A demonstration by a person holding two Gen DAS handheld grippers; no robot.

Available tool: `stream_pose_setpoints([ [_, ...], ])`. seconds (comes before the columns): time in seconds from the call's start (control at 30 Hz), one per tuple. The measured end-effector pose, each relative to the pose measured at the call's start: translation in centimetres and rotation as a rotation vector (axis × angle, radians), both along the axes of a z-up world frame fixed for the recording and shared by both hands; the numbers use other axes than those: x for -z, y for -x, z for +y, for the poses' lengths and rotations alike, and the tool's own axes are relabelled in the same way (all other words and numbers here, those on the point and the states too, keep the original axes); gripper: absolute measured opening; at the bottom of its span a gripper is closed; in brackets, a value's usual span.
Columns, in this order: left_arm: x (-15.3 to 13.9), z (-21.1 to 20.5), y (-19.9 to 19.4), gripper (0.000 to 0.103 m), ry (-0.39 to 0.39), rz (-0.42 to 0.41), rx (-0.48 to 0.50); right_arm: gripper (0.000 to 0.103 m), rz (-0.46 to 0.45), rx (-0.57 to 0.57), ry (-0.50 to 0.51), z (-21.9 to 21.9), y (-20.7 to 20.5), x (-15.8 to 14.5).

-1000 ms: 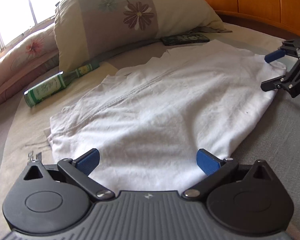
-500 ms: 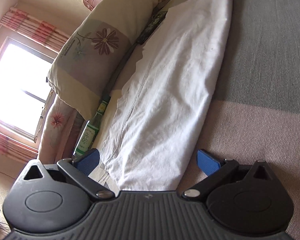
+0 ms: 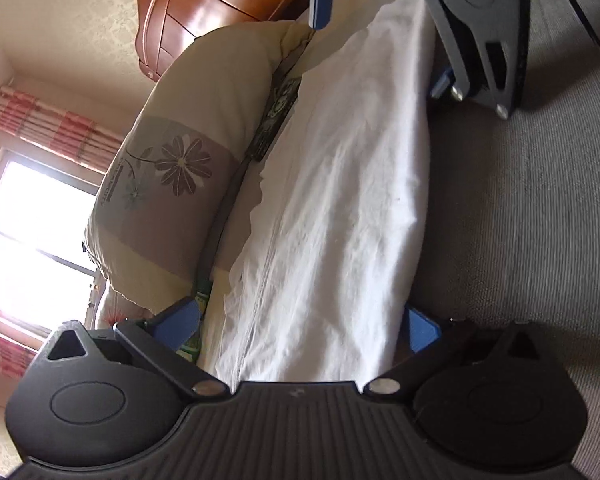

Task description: Fold clothes

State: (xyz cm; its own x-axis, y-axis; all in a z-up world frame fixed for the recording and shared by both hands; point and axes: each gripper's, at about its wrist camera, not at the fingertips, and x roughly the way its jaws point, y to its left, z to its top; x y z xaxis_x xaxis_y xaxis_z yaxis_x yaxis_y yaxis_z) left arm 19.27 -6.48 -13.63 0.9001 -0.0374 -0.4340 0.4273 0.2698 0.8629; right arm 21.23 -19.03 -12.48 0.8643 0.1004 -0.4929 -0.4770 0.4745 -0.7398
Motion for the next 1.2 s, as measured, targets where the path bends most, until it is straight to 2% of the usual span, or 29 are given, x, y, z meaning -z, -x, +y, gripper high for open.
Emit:
stream_pose_setpoints([
  [0.03, 0.1, 0.8, 0.0, 0.102, -0.037, -0.009, -0.008, 0.103, -0.013, 0.004, 0.036, -0.6, 0.0, 0.1],
  [0.1, -0.2, 2.5, -0.4, 0.102, -0.048, 0.006, -0.046, 0.103, -0.033, 0.036, 0.096, -2.2, -0.4, 0.2],
  [0.23, -0.3, 3.6, -0.9, 0.102, -0.065, 0.057, -0.082, 0.103, -0.033, 0.075, 0.131, -3.8, -1.1, 0.3],
  [0.43, 0.3, 1.2, -1.6, 0.102, -0.193, 0.06, 0.039, 0.103, -0.09, -0.003, 0.243, -1.2, -0.8, 1.5],
  [0.6, 0.3, 1.2, -2.4, 0.102, -0.149, 0.084, -0.004, 0.103, -0.058, 0.005, 0.212, -1.3, -1.7, 1.1],
  [0.8, 0.0, 1.9, -2.5, 0.103, -0.074, 0.086, -0.001, 0.103, -0.057, -0.009, 0.179, -1.8, -1.9, 1.0],
  [0.97, -0.1, 2.4, -2.7, 0.103, -0.026, 0.091, 0.005, 0.103, -0.114, -0.191, 0.199, -2.1, -1.2, 1.3],
  [1.07, -0.1, 2.4, -2.4, 0.102, -0.035, 0.08, 0.011, 0.103, -0.077, -0.166, 0.181, -1.8, -1.9, 0.8],
  [1.2, 0.1, 2.4, -1.5, 0.102, -0.136, 0.033, 0.068, 0.099, -0.08, -0.187, 0.223, -1.8, -2.2, 0.7],
])
